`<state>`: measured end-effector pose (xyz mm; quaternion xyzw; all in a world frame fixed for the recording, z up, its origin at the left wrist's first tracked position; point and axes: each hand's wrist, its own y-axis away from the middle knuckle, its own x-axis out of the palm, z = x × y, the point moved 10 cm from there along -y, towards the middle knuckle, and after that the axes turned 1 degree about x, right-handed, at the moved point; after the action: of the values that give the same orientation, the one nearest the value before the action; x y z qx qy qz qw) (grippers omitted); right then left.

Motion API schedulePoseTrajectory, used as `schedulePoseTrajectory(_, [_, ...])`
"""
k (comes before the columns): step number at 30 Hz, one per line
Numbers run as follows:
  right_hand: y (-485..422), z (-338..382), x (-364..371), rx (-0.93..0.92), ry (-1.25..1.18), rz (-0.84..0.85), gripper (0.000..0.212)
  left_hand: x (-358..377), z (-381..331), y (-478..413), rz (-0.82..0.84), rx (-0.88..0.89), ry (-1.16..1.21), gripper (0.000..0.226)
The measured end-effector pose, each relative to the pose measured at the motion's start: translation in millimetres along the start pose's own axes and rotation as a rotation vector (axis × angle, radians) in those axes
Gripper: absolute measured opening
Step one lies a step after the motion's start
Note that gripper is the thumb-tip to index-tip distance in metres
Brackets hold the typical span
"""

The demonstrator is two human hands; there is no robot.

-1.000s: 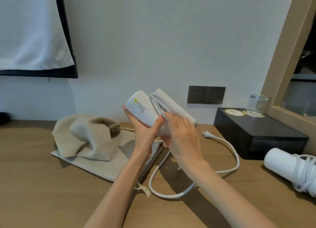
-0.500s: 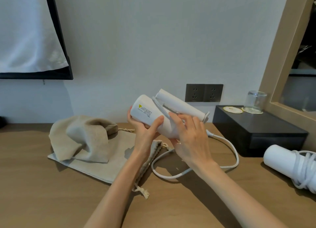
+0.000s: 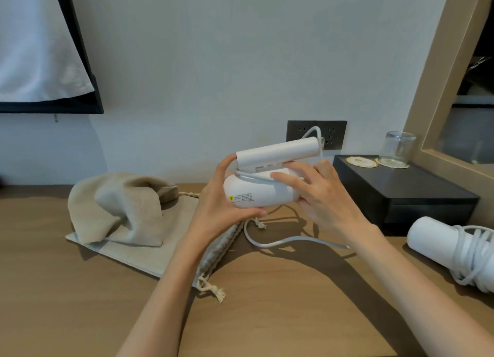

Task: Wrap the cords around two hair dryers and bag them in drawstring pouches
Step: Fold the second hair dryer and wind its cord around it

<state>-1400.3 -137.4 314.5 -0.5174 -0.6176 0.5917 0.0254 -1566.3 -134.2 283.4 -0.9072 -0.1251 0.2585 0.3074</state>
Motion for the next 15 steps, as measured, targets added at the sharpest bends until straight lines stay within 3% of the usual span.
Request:
schedulePoseTrajectory(8, [5.4, 4.4, 0.0, 0.001, 0.001, -0.022, 0.079, 2.9, -8.1, 4.2, -0.082, 0.116, -0.227, 0.102])
schedulePoseTrajectory(12, [0.6, 2.0, 2.5, 0.093, -0.002, 0.0, 0.076, -5.3, -12.3, 7.6, -0.172, 0.077, -0.295, 0.103])
schedulePoseTrajectory(15, [-3.4, 12.4, 2.7, 0.111, -0.085, 0.032, 0.054, -10.8, -4.4, 9.4, -0.208, 0.012, -0.301, 0.109])
